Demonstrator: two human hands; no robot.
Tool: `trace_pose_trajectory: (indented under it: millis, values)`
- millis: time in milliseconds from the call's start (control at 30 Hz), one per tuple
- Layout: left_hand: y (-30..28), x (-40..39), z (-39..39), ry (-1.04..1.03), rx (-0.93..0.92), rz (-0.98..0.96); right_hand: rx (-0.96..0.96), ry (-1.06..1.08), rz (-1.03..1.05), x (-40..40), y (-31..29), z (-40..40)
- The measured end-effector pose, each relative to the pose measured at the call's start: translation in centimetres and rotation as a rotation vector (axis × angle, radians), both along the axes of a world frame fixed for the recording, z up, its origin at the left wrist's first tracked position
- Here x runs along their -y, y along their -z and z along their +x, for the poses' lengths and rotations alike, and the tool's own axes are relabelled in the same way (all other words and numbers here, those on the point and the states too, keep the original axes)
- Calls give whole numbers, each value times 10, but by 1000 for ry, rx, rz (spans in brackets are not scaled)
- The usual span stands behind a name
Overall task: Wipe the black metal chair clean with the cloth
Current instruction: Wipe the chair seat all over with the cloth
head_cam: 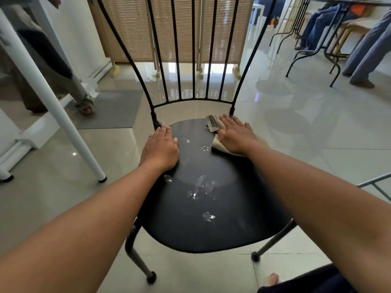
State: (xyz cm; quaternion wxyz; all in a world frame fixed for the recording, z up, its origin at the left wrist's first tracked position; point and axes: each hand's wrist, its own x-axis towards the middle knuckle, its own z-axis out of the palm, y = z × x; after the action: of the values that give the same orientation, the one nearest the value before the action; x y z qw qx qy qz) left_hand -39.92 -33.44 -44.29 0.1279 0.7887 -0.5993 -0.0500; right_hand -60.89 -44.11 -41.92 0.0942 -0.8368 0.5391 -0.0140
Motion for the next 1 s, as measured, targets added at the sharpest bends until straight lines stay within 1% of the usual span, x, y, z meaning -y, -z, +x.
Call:
trace_pose_trajectory:
  millis: [67,133,267,367,400,567,700,800,900,1000]
  values:
    - [0,0,0,1,0,-3,0,34,16,4,1,11]
    - [0,-1,0,1,4,-6,-7,14,2,1,0,25]
    - [-1,0,-1,-5,16,1,-8,-128,-12,-27,-2,37]
    - [-1,0,-1,-7,18,7,-7,-244,-22,-56,3,19]
    - [-1,1,0,-3,19,8,-10,-254,-28,-63,4,8]
    - [-5,0,-3,-17,29,-18,-57,-70,-1,-70,0,-57]
    - [-7,-2,-4,-20,24,-19,-57,0,11,-95,0,-76]
    - [-7,-2,-3,-16,26,-14,-61,-35,20,-130,0,-70]
    - [-6,-1,-3,-15,29,-13,-39,-128,20,-170,-3,-48]
    - [-6,-2,-3,-19,19,-5,-5,-211,-5,-187,-2,-33]
